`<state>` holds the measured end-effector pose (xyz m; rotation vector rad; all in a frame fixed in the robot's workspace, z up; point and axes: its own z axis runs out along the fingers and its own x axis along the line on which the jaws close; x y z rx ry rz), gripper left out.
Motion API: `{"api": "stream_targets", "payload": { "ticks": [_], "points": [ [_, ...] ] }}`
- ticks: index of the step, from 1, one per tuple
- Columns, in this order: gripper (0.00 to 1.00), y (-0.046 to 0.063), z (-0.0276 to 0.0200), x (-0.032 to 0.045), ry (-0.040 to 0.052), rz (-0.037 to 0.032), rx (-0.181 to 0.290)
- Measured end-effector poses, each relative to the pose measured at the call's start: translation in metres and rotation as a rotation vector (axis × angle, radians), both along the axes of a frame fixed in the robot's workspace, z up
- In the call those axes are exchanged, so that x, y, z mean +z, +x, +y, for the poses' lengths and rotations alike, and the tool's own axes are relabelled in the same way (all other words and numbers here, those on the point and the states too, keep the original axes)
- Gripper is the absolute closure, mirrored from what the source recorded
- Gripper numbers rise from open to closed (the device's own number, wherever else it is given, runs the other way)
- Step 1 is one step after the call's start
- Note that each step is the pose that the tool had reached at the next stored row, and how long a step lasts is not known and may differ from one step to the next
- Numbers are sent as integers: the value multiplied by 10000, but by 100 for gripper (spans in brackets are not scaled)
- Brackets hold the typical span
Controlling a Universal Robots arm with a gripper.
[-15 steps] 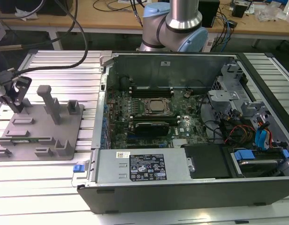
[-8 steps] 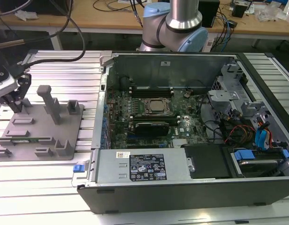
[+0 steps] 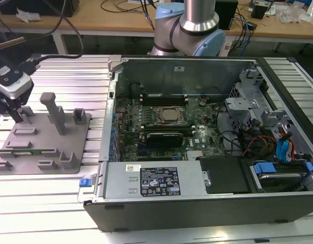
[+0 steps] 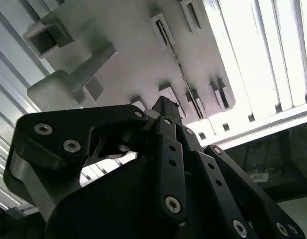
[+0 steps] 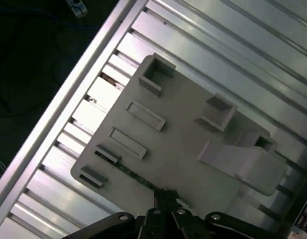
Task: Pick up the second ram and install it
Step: 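Pick up the second ram and move it above second insertion slot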
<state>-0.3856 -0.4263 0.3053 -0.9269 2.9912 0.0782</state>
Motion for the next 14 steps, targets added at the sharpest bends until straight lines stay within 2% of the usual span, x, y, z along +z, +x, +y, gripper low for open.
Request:
{"api": "stream_targets", "payload": {
  "ticks": [6,8,10,14],
  "points": [
    [92,0,0,-6,0,-1,1439],
    [92,0,0,-10,0,0,2174],
    [92,0,0,-12,0,0,2643],
    [92,0,0,-20,0,-1,4000]
  ]
}}
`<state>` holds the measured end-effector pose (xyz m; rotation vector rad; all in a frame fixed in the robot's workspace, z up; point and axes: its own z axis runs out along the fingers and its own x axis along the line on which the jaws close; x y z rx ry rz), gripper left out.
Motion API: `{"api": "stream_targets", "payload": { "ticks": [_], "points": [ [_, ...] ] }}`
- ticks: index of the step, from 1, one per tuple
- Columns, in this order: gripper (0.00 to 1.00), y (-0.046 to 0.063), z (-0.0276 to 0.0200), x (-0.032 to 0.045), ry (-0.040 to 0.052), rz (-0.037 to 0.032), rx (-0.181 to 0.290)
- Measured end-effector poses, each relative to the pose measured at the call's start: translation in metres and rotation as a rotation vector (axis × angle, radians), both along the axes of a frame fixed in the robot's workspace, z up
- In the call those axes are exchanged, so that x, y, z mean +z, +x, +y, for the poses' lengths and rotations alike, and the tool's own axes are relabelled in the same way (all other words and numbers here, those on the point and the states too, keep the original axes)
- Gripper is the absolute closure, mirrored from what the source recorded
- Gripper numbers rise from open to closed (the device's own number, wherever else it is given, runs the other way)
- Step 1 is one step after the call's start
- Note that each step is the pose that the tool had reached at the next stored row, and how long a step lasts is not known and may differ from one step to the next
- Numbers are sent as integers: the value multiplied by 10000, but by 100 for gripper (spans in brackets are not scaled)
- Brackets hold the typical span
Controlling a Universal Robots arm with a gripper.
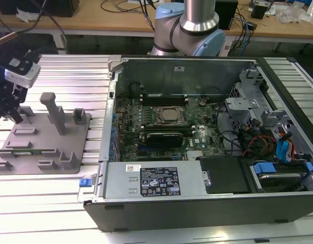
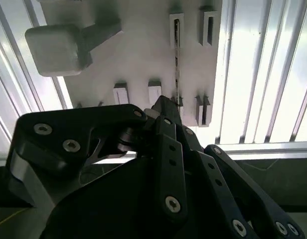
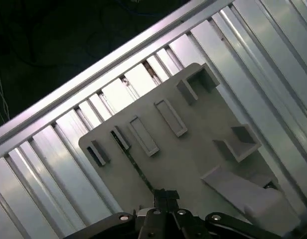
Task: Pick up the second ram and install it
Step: 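Pick up the second ram and move it above second insertion slot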
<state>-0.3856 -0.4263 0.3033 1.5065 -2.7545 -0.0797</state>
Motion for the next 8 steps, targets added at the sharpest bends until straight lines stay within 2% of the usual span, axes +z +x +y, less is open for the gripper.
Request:
{"api": "stream_targets", "payload": {
  "ticks": [7,8],
  "points": [
    [92,0,0,-48,-1,1,2367],
    [92,1,-1,-53,0,1,2596]
  ]
}}
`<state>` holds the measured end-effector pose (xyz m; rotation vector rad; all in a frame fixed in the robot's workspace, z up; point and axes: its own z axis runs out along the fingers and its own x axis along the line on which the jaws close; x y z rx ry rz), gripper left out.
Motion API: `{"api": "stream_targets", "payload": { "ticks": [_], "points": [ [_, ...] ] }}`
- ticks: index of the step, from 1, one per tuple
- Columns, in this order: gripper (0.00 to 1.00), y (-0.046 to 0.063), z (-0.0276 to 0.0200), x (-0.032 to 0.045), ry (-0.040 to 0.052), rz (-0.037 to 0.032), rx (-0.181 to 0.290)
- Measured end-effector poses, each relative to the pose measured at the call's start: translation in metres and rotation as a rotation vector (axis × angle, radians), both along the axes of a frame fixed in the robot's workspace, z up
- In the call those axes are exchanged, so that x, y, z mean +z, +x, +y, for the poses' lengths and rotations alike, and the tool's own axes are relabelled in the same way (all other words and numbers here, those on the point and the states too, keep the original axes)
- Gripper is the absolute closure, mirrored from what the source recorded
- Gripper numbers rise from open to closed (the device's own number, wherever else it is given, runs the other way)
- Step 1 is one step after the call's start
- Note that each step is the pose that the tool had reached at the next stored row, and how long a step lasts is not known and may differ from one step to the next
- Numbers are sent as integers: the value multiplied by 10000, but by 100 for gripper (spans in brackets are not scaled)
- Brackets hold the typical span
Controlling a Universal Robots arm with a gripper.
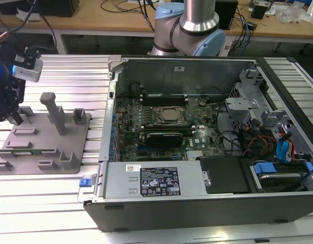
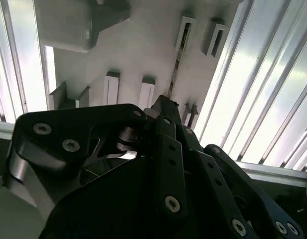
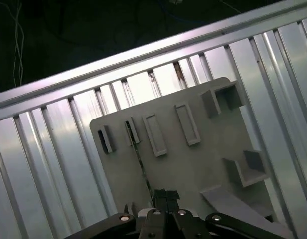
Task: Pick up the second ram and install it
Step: 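Pick up the second ram and move it above second insertion slot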
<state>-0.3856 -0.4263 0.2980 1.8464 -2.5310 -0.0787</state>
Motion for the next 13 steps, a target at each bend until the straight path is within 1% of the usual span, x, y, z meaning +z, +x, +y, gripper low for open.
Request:
{"api": "stream_targets", "payload": {
  "ticks": [1,2,5,7,8,9,11,13],
  "points": [
    [92,0,0,-4,0,-1,207],
    [92,0,0,-14,-1,-1,648],
    [92,0,0,-38,-5,2,1675],
    [92,-1,0,-48,-19,16,2126],
    [92,0,0,-58,-28,34,2517],
    [92,-1,0,-65,-32,50,2745],
    [92,-1,0,-78,-40,74,3055],
    [92,-1,-5,-101,-53,122,3428]
  ]
}}
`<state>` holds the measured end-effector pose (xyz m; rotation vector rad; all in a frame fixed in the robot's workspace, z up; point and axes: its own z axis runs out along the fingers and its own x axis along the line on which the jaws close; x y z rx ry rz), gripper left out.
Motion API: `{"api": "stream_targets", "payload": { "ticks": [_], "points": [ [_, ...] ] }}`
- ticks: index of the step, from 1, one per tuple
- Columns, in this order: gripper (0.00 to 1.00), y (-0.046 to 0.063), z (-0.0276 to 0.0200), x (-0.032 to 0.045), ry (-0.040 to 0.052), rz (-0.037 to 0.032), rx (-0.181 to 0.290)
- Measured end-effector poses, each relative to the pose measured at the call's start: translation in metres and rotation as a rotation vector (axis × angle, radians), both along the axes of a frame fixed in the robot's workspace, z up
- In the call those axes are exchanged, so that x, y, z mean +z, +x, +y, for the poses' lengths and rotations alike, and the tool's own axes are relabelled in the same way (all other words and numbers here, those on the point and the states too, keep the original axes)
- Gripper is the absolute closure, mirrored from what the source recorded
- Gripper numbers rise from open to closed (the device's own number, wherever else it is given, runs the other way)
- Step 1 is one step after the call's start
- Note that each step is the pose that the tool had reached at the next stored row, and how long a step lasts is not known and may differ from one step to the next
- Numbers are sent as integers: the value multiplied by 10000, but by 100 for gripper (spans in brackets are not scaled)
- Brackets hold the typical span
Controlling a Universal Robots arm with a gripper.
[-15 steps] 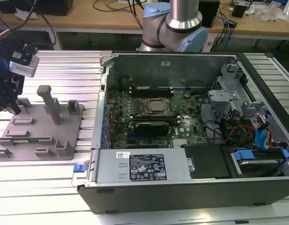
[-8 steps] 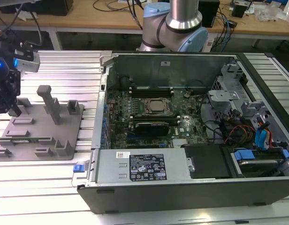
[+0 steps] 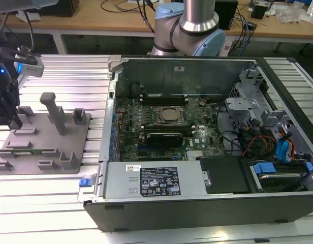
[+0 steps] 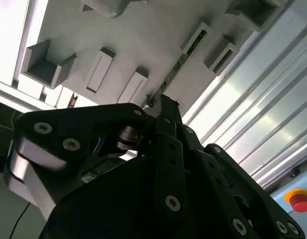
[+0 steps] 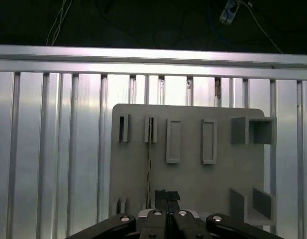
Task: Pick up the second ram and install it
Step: 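Pick up the second ram and move it above second insertion slot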
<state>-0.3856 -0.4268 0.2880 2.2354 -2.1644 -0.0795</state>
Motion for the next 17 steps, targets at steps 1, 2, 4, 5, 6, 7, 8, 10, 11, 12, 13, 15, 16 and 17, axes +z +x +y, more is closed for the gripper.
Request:
{"api": "stream_targets", "payload": {
  "ticks": [1,2,4,5,6,7,8,10,11,12,13,15,16,17],
  "points": [
    [92,0,-3,-4,-7,3,55],
    [92,0,-3,-4,-7,4,64],
    [92,0,-3,-4,-8,4,85],
    [92,0,-3,-7,-7,3,87],
    [92,-3,-6,-18,-7,2,87],
    [92,-6,-8,-22,-7,2,87],
    [92,-9,-12,-26,-7,2,88],
    [92,-17,-24,-41,-7,2,87],
    [92,-20,-26,-48,-7,2,84],
    [92,-22,-28,-55,-13,3,72],
    [92,-24,-31,-66,-27,3,43],
    [92,-27,-35,-88,-48,3,-3],
    [92,-31,-37,-108,-68,4,-50],
    [92,-36,-39,-129,-81,3,-93]
  ]
}}
